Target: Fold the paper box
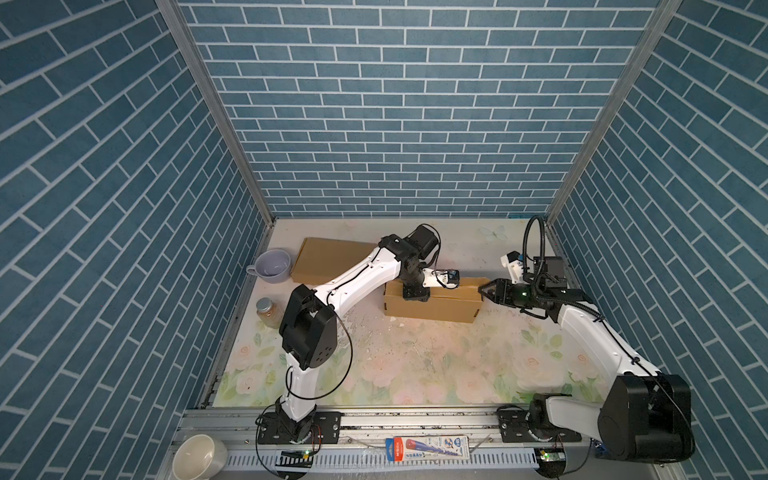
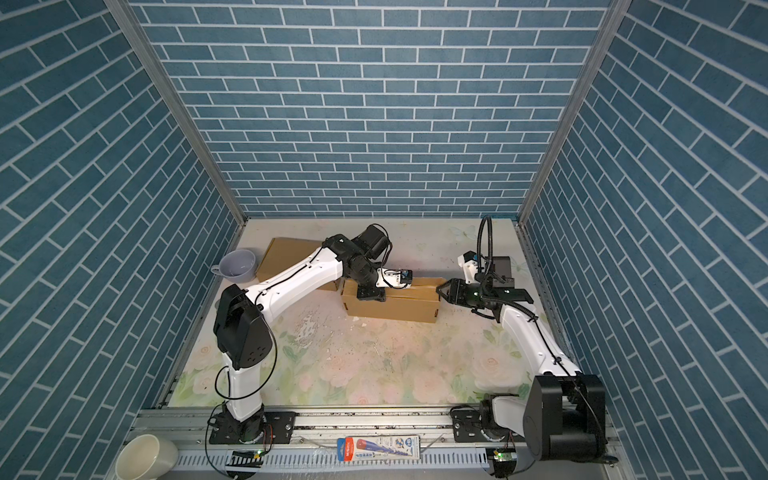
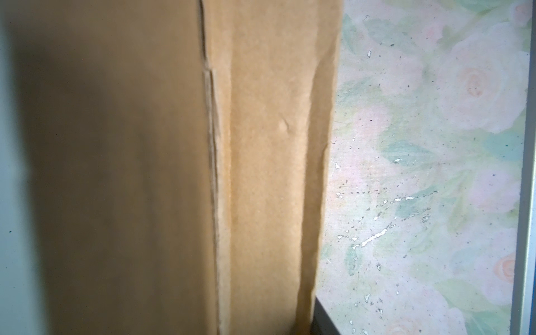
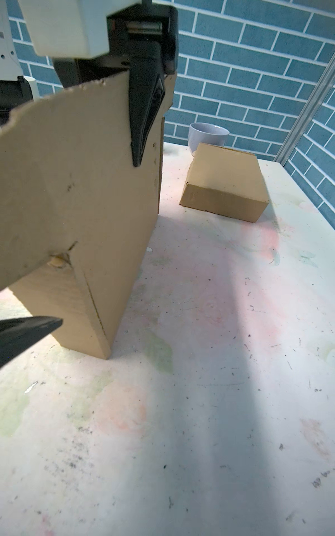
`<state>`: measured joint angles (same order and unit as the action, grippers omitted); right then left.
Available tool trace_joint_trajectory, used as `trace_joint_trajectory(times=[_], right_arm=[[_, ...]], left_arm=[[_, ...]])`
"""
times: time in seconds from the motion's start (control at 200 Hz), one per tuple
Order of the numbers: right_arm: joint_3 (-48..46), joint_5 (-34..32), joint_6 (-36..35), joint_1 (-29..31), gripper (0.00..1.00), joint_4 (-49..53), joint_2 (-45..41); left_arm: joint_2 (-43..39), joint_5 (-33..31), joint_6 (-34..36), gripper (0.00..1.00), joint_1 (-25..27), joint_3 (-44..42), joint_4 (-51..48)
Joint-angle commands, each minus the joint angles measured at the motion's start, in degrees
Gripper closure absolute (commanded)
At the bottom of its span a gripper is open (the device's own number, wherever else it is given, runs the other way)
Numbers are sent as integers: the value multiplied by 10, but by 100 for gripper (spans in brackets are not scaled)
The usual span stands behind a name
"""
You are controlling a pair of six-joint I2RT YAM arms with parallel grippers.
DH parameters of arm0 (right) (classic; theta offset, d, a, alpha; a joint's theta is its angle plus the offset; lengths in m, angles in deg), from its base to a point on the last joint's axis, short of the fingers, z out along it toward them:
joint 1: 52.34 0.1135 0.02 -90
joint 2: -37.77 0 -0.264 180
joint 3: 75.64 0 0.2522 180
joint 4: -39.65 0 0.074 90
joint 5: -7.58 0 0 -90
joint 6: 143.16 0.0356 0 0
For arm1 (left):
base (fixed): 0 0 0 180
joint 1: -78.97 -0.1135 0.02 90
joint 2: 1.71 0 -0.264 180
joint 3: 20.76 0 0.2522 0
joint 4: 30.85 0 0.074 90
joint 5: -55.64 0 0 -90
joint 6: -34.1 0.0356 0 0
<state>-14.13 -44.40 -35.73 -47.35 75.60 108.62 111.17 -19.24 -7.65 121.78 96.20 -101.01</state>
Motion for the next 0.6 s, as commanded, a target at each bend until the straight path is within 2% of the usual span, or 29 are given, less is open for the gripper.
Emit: trace_joint_trajectory(times=[0.0, 0.1, 0.295, 0.445, 0.595], right_arm=[[-3, -56, -40, 2, 51, 58, 13], [22, -60, -51, 2, 45, 79, -19], [103, -82, -122, 5, 40, 177, -34], [149, -121, -162, 22, 40, 221, -18], [198, -162, -194, 51, 45, 254, 8]], left_arm=[[67, -3, -16, 69, 4, -40, 22], [66, -10, -12, 69, 4, -45, 21], [65, -7, -12, 70, 4, -49, 25], [67, -6, -11, 70, 4, -47, 24], [68, -7, -12, 69, 4, -43, 23]])
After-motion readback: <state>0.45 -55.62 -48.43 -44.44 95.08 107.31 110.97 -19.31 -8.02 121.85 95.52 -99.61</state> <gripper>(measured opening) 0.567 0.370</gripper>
